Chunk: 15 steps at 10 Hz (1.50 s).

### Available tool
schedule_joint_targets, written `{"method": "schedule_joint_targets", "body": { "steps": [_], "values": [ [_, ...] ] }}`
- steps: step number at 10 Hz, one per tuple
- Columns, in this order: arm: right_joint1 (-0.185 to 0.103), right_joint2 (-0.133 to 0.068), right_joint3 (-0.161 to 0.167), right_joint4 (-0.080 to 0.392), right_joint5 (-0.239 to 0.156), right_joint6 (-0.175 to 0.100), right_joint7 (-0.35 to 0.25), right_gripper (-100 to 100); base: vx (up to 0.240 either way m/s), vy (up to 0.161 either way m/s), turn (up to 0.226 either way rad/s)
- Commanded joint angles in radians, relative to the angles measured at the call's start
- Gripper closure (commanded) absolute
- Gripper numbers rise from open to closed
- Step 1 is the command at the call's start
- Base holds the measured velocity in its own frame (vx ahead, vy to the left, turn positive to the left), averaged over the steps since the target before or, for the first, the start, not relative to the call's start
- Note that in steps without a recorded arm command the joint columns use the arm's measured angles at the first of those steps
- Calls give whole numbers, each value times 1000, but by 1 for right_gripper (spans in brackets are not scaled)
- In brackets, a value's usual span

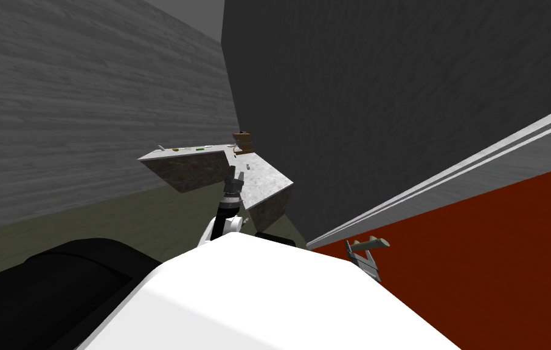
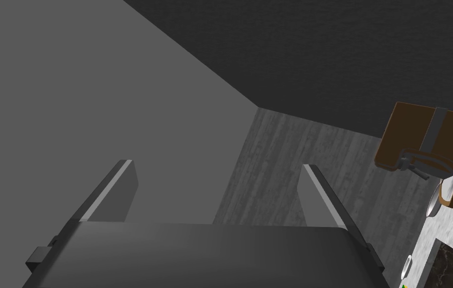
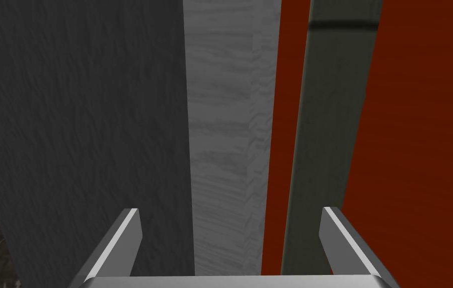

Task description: Pull the door open

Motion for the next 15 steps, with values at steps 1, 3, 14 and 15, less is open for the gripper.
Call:
{"method": "schedule_joint_targets", "body": {
  "steps": [1,3,14,15],
  "values": [
    [31,14,-34,-29,27,0,-1,-100,47,-61,175],
    [31,14,-34,-29,27,0,-1,-100,7,-9,25],
    [43,20,-50,-35,41,-3,-4,-100,3,-4,12],
    [43,20,-50,-35,41,-3,-4,-100,-16,21,-60]
  ]
}}
